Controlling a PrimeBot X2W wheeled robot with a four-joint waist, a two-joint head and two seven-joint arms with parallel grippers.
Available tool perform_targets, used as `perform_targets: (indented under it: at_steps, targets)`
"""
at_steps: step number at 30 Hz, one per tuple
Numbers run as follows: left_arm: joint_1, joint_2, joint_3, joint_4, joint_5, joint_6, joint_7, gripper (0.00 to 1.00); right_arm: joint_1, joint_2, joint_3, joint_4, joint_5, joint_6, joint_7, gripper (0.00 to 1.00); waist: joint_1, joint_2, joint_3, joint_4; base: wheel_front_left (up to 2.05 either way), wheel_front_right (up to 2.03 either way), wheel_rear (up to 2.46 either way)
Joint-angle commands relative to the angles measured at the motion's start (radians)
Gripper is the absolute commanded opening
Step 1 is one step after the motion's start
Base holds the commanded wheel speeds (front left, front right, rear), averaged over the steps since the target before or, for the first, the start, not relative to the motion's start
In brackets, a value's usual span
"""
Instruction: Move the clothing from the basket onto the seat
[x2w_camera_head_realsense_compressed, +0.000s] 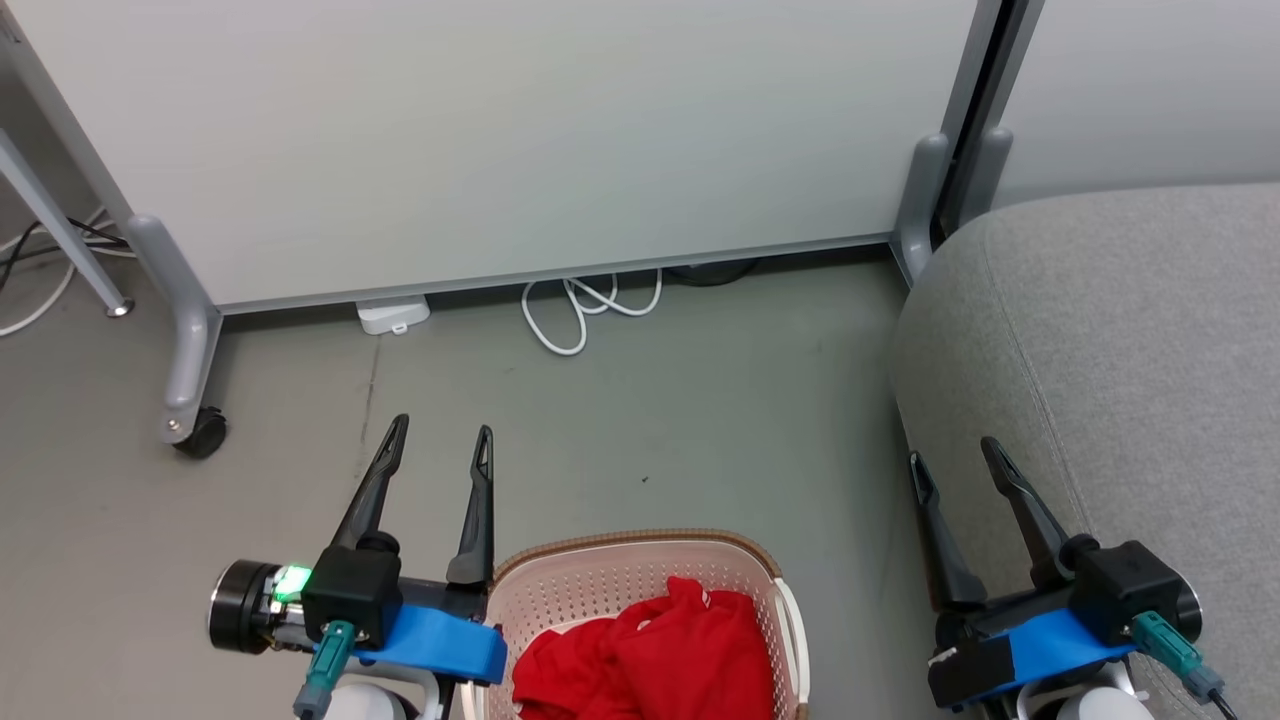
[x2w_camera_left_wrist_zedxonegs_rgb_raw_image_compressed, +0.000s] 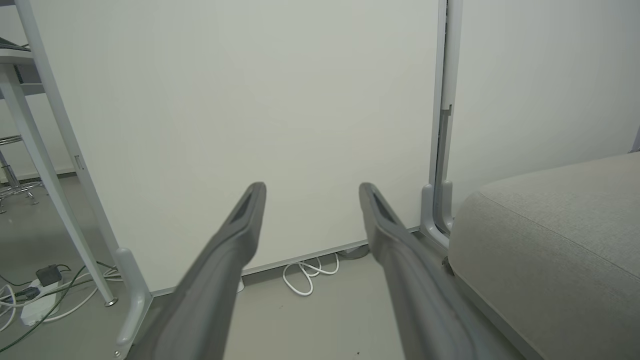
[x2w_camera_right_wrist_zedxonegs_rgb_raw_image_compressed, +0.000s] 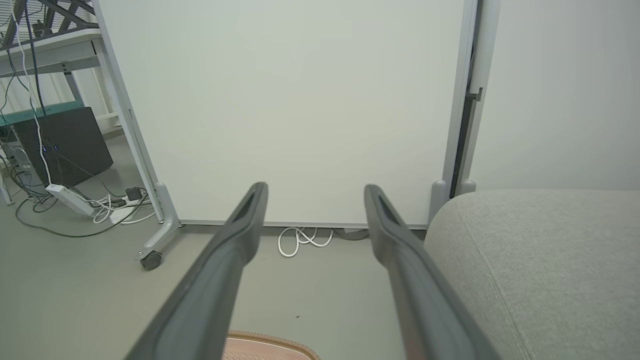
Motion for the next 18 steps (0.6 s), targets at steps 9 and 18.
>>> perform_targets:
  at_steps: [9, 18]
  targets:
    - [-0.084, 0.025, -0.016, 0.072, -0.003, -0.055, -0.004, 1.00, -0.060, -0.005, 0.015, -0.030, 0.021, 0.002, -0.006, 1.00, 0.0000, -0.0001, 0.093, -0.082, 0.00, 0.00, 0.00]
    - [-0.214, 0.079, -0.076, 0.204, -0.002, -0.087, -0.004, 1.00, -0.142, -0.004, 0.052, -0.081, 0.053, 0.002, -0.005, 1.00, 0.0000, -0.0001, 0.250, -0.191, 0.00, 0.00, 0.00]
